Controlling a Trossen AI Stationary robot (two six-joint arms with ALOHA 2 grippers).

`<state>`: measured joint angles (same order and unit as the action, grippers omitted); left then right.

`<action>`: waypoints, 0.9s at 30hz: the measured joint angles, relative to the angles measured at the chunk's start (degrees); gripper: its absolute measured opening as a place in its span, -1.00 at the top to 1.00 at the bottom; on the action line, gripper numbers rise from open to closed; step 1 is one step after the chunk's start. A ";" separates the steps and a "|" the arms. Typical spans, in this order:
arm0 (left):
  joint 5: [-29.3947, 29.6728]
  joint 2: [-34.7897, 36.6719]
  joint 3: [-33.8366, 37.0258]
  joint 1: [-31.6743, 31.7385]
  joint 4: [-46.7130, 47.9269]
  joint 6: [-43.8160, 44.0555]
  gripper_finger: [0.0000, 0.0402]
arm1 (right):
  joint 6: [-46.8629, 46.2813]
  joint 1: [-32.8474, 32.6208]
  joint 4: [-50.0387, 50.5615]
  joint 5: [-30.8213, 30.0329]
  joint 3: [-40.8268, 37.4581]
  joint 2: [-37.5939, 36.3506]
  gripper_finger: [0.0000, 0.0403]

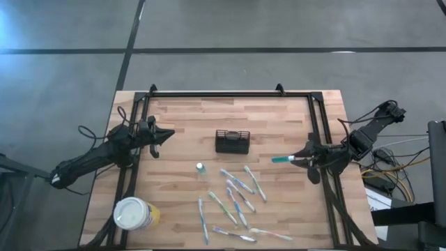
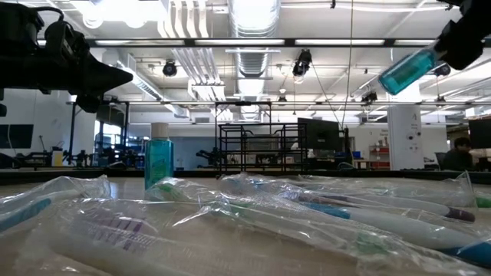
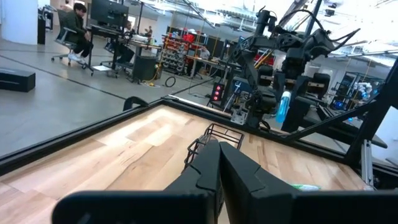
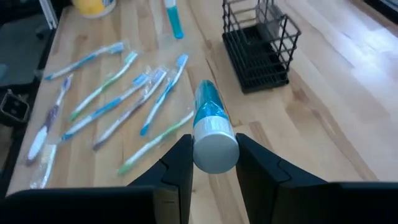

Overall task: Pick & Place toothbrushing station
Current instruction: Put the bottom mouthwash into the wire organizer

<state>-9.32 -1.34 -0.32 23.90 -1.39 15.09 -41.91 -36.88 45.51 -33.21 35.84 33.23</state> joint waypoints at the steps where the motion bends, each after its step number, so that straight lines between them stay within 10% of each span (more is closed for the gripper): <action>1: 0.00 0.00 0.00 0.01 0.00 0.00 0.93 | -0.03 0.73 0.18 -0.28 0.91 0.56 0.55; 27: 0.00 0.00 0.00 0.00 0.04 -0.52 0.93 | 29.32 35.59 36.32 19.93 70.40 61.76 0.55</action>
<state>-9.32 -1.34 -0.32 23.90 -1.34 14.57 -12.60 -1.29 81.83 -13.28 106.24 94.99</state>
